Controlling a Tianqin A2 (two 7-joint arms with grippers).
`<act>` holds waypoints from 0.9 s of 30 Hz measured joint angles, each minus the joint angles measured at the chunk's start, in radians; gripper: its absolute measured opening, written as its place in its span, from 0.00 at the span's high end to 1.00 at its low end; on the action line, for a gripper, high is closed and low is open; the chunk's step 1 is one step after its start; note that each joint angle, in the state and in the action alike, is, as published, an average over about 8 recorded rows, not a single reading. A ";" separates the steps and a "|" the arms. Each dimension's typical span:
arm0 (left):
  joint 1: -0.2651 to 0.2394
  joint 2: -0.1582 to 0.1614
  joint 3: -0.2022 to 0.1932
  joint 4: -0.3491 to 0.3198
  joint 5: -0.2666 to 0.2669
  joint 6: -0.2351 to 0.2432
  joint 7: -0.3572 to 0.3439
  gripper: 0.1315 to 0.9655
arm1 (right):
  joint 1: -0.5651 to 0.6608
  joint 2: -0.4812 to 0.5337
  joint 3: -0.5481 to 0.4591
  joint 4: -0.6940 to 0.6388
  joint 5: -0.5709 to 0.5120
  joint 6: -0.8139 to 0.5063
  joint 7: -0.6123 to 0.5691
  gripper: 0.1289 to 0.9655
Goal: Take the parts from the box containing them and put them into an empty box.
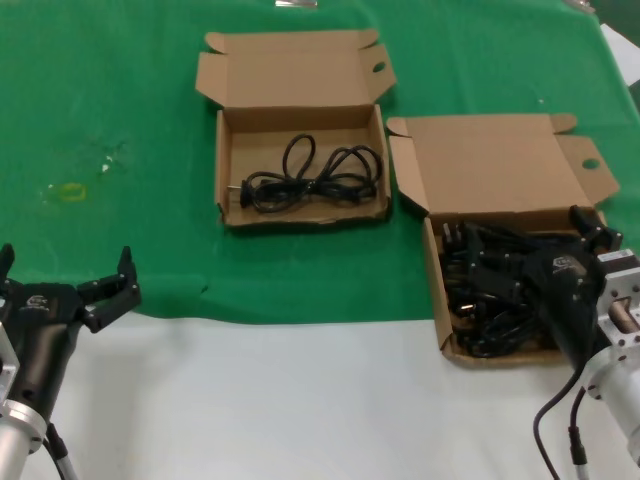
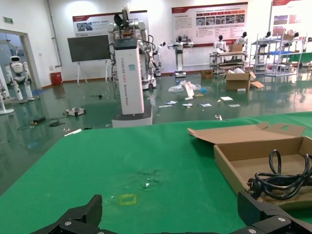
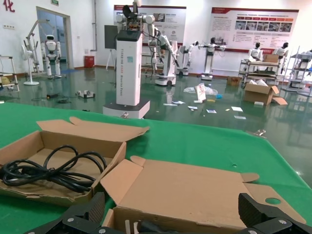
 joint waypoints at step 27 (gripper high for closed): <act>0.000 0.000 0.000 0.000 0.000 0.000 0.000 0.00 | 0.000 0.000 0.000 0.000 0.000 0.000 0.000 0.00</act>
